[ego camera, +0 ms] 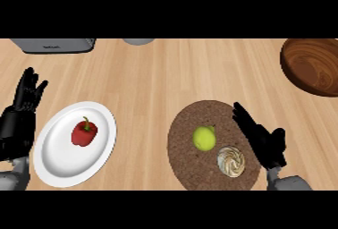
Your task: Pick the pear from the placemat and place it in the bowl
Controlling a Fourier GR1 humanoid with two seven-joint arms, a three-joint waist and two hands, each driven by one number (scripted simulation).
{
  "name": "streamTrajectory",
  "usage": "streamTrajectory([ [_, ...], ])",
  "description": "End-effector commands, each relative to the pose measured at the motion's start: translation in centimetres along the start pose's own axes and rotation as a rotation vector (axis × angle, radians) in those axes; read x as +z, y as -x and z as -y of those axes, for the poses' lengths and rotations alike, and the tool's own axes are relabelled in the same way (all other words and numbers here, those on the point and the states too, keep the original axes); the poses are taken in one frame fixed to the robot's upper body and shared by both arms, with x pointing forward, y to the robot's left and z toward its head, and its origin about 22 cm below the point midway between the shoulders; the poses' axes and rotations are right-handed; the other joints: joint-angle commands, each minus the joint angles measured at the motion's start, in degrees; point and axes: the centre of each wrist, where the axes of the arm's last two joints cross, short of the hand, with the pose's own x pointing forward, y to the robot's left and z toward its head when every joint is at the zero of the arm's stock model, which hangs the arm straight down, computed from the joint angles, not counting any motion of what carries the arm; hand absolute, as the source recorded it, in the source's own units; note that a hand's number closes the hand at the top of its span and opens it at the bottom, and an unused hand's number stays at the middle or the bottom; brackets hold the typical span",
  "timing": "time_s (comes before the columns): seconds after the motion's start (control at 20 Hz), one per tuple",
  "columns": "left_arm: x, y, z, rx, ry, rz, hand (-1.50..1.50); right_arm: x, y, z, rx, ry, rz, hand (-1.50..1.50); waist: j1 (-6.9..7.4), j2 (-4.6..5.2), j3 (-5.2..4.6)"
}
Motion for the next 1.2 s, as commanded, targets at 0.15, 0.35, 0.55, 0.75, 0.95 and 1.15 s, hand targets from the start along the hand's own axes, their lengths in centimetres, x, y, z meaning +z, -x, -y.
streamTrajectory([
  [0.15, -2.2, -0.9, 1.3, 0.111, 0.002, -0.009, 0.00, -6.6, -9.0, -6.3, -0.316, 0.036, 0.157, -1.50, 2.50, -0.55, -0.56],
  [0.35, -2.5, -1.2, 1.1, 0.198, 0.029, -0.048, 0.00, -7.2, -9.4, -2.3, 0.090, 0.427, 0.133, -1.50, 2.22, -1.21, -1.45],
  [0.55, -3.1, -1.5, -0.1, 0.226, 0.024, -0.068, 0.00, -7.9, -9.9, -9.8, 0.085, 0.597, 0.211, -1.50, 2.26, -1.49, -0.91],
  [0.75, -3.8, -1.0, -1.8, 0.218, 0.022, -0.094, 0.00, -7.0, -12.6, -14.0, 0.171, 0.556, 0.155, -1.50, 0.39, -1.78, -0.84],
  [0.95, -3.9, -0.3, -1.8, 0.215, 0.001, -0.110, 0.00, -8.7, -16.3, -11.7, 0.407, 0.559, -0.002, -1.50, -0.30, -1.85, -0.95],
  [1.15, -2.6, 0.2, -1.7, 0.225, -0.001, -0.119, 0.00, -7.1, -20.4, -9.3, 0.490, 0.551, -0.172, -1.50, -0.78, -2.19, -0.81],
])
